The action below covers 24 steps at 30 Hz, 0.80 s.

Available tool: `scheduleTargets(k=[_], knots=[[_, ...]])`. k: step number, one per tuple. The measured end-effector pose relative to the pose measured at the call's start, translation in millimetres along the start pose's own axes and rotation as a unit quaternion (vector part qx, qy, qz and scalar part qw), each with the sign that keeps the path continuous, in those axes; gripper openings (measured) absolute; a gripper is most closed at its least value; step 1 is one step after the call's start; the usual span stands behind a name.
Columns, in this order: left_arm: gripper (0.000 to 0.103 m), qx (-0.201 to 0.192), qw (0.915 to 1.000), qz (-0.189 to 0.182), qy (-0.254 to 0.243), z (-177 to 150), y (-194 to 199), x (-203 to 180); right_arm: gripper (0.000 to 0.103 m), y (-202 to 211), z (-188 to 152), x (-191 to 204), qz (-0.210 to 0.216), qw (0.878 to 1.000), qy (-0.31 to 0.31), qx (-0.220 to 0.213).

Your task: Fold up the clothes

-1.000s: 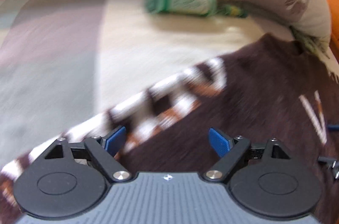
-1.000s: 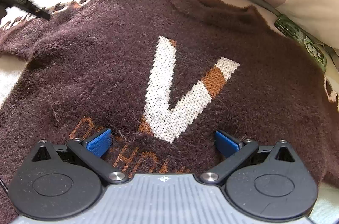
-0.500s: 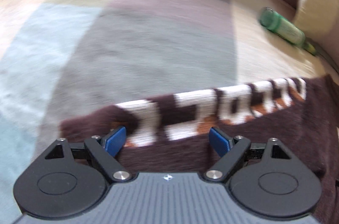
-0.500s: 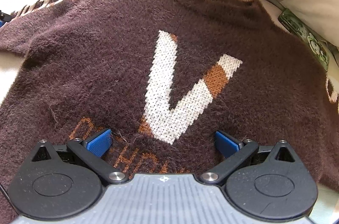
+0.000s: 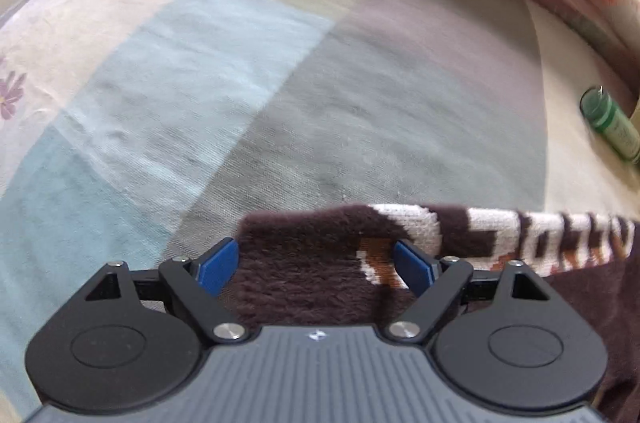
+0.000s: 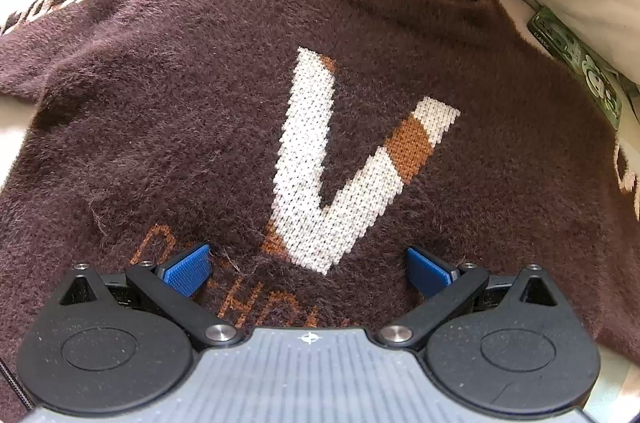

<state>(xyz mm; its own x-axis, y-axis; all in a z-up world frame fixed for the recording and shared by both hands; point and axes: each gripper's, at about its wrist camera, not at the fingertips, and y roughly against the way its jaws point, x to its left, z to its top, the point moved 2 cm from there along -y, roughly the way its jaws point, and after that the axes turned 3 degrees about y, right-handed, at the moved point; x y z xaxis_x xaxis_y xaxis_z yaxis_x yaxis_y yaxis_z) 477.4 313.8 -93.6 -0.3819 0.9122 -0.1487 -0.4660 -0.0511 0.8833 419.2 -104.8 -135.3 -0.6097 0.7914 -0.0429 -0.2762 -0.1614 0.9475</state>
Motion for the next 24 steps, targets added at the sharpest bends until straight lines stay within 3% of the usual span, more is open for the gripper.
scheduleTargets(k=[5, 8, 11, 16, 21, 24], knots=[[0.085, -0.016, 0.994, -0.103, -0.031, -10.8, 24.1, -48.7, 0.103, 0.7, -0.1, 1.1, -0.007, 1.0, -0.005, 0.0], [0.085, 0.013, 0.9841, -0.173, -0.039, -27.2, 14.0, -81.8, 0.103, 0.6, 1.2, 1.5, -0.01, 1.0, -0.008, 0.003], [0.085, 0.036, 0.9776, -0.199, -0.058, -50.0, 5.1, -103.3, 0.103, 0.7, 2.3, 0.8, -0.01, 1.0, -0.01, 0.007], [0.085, 0.043, 0.9794, -0.185, -0.07, -70.7, 5.6, -87.5, 0.103, 0.2, 4.4, -1.7, -0.005, 1.0, -0.011, 0.013], [0.084, 0.034, 0.9913, -0.115, -0.054, -75.6, 19.0, -36.3, 0.103, 3.6, -3.5, -2.2, -0.008, 1.0, -0.012, -0.015], [0.083, 0.037, 0.9948, -0.085, -0.044, -69.9, 26.0, -35.3, 0.103, 6.8, -11.3, -2.0, -0.01, 0.999, -0.013, -0.041]])
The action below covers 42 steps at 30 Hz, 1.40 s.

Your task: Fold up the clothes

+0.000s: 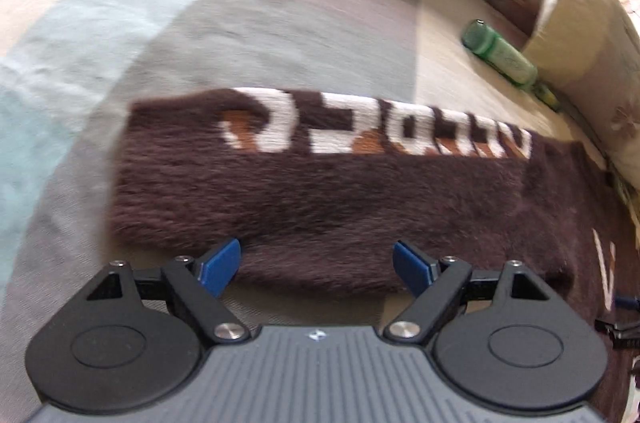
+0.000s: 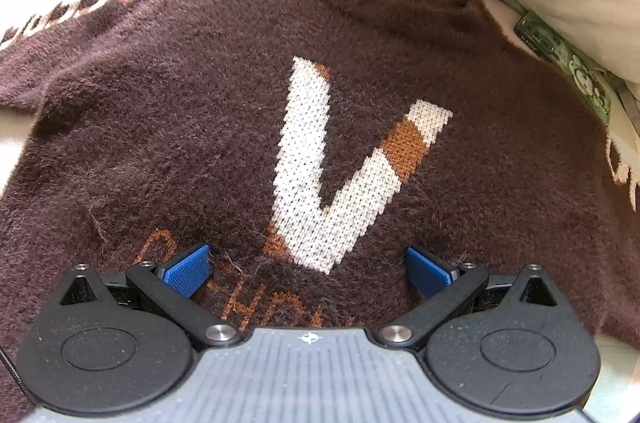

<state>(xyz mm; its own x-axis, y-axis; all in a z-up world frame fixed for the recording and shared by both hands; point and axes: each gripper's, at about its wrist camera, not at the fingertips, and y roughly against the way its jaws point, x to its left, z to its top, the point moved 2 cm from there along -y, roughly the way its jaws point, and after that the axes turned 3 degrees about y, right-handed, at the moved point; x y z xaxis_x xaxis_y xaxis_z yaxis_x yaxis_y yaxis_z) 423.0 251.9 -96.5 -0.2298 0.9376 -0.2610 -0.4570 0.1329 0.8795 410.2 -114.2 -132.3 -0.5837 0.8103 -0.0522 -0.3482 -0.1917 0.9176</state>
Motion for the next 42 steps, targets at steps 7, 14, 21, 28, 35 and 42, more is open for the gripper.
scheduleTargets(k=[7, 14, 21, 28, 35, 42], knots=[[0.084, -0.018, 0.9905, -0.1, -0.092, 18.4, -5.6, -108.4, 0.103, 4.3, -3.5, 2.1, -0.011, 1.0, -0.011, -0.023], [0.084, 0.003, 0.9618, -0.13, -0.241, 0.2, -49.8, -218.0, 0.103, 3.2, -1.8, 3.5, -0.016, 1.0, -0.017, -0.015], [0.09, 0.01, 0.9289, -0.082, -0.361, -24.1, -72.7, -213.8, 0.103, 3.5, -5.3, 2.3, -0.012, 1.0, -0.015, -0.025], [0.093, 0.005, 0.912, -0.064, -0.405, -18.3, -63.8, -223.8, 0.103, 4.0, -5.3, 0.7, -0.011, 1.0, -0.014, -0.026], [0.088, -0.014, 0.9045, -0.139, -0.403, -29.2, -20.5, -265.7, 0.103, 23.1, -3.0, -11.4, 0.025, 0.999, -0.004, -0.043], [0.089, 0.058, 0.8687, -0.202, -0.449, -85.7, -35.8, -289.5, 0.103, 41.1, -15.2, -58.5, 0.024, 0.994, 0.046, -0.095]])
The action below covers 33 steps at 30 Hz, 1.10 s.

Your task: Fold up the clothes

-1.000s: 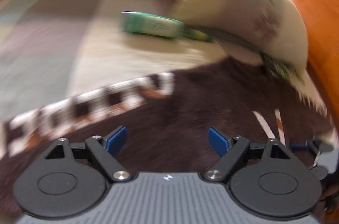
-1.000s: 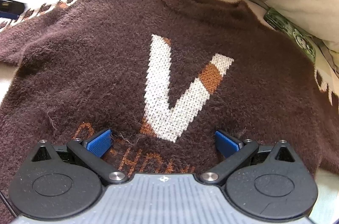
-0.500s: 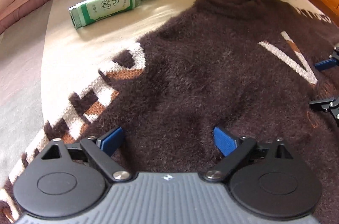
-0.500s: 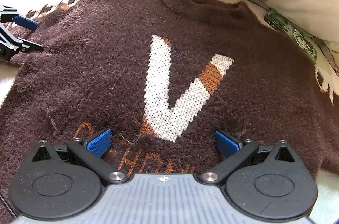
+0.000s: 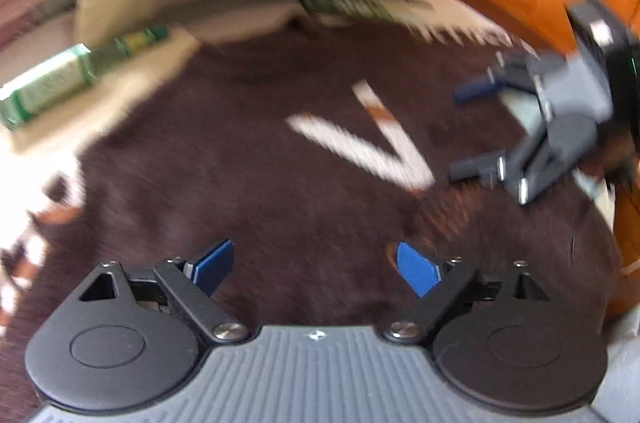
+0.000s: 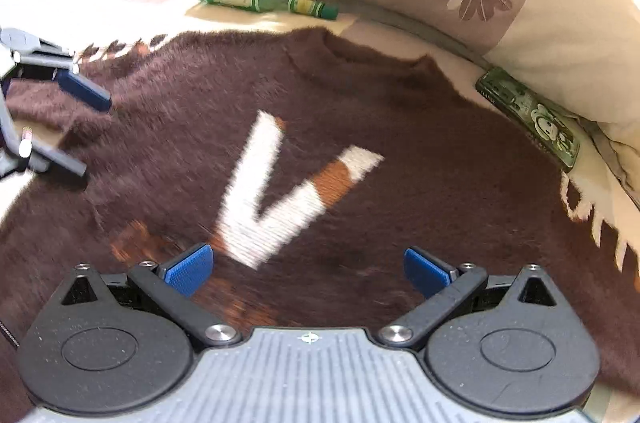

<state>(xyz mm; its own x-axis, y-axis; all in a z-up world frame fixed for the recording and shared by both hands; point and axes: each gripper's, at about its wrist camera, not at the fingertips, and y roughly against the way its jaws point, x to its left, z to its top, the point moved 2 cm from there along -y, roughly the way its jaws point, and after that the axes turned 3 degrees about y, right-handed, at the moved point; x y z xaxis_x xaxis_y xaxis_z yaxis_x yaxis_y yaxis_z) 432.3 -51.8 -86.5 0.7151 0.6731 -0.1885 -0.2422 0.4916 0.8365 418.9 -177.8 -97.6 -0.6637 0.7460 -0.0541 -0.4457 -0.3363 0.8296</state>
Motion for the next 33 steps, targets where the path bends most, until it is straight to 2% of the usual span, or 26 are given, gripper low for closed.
scheduleTargets(k=[1, 3, 5, 7, 11, 13, 15, 18, 21, 24, 26, 28, 33], knots=[[0.089, 0.017, 0.9998, 0.009, -0.002, -7.1, -7.5, 2.5, 0.103, -4.7, -4.9, -7.0, 0.005, 1.0, 0.007, 0.009], [0.087, 0.024, 0.9997, 0.009, -0.007, -21.5, -10.2, 10.2, 0.103, -14.1, -18.0, -20.9, 0.016, 0.999, 0.022, 0.031], [0.087, 0.026, 0.9993, 0.01, -0.023, -32.4, -5.5, 11.3, 0.103, -8.7, -39.3, -33.5, 0.042, 0.998, 0.043, 0.018], [0.087, 0.041, 0.9983, 0.017, -0.038, -39.6, -1.6, 8.9, 0.103, 1.7, -58.0, -44.3, 0.046, 0.997, 0.063, 0.021], [0.086, 0.071, 0.996, 0.036, -0.041, -29.5, 5.9, -2.5, 0.103, 19.0, -76.0, -48.5, 0.04, 0.995, 0.073, 0.051], [0.086, 0.058, 0.9963, 0.039, -0.048, -21.9, 13.3, -16.3, 0.103, 26.7, -77.8, -42.1, 0.036, 0.994, 0.085, 0.062], [0.086, 0.039, 0.9962, 0.028, -0.073, -17.3, 17.9, -34.9, 0.103, 34.9, -73.5, -32.8, 0.05, 0.994, 0.089, 0.04], [0.087, 0.043, 0.9945, 0.0, -0.095, -19.1, 5.9, -59.1, 0.103, 33.0, -60.5, -8.7, 0.088, 0.992, 0.091, 0.008], [0.087, 0.074, 0.9936, 0.009, -0.084, -33.4, -14.0, -59.2, 0.103, 14.6, -61.6, 16.4, 0.123, 0.985, 0.12, 0.027], [0.093, 0.062, 0.9957, 0.017, -0.067, -59.4, -5.8, -48.9, 0.103, 16.9, -82.1, 19.3, 0.115, 0.981, 0.159, -0.004], [0.095, 0.074, 0.9949, 0.028, -0.062, -73.4, 3.4, -48.3, 0.103, 24.2, -95.6, 11.6, 0.11, 0.98, 0.164, -0.015], [0.095, 0.087, 0.9934, 0.037, -0.066, -80.0, 10.6, -51.9, 0.103, 30.1, -104.4, 4.0, 0.106, 0.983, 0.15, -0.008], [0.095, 0.108, 0.9895, 0.048, -0.083, -86.7, 23.5, -67.0, 0.103, 35.1, -112.5, 2.2, 0.102, 0.98, 0.169, 0.002]])
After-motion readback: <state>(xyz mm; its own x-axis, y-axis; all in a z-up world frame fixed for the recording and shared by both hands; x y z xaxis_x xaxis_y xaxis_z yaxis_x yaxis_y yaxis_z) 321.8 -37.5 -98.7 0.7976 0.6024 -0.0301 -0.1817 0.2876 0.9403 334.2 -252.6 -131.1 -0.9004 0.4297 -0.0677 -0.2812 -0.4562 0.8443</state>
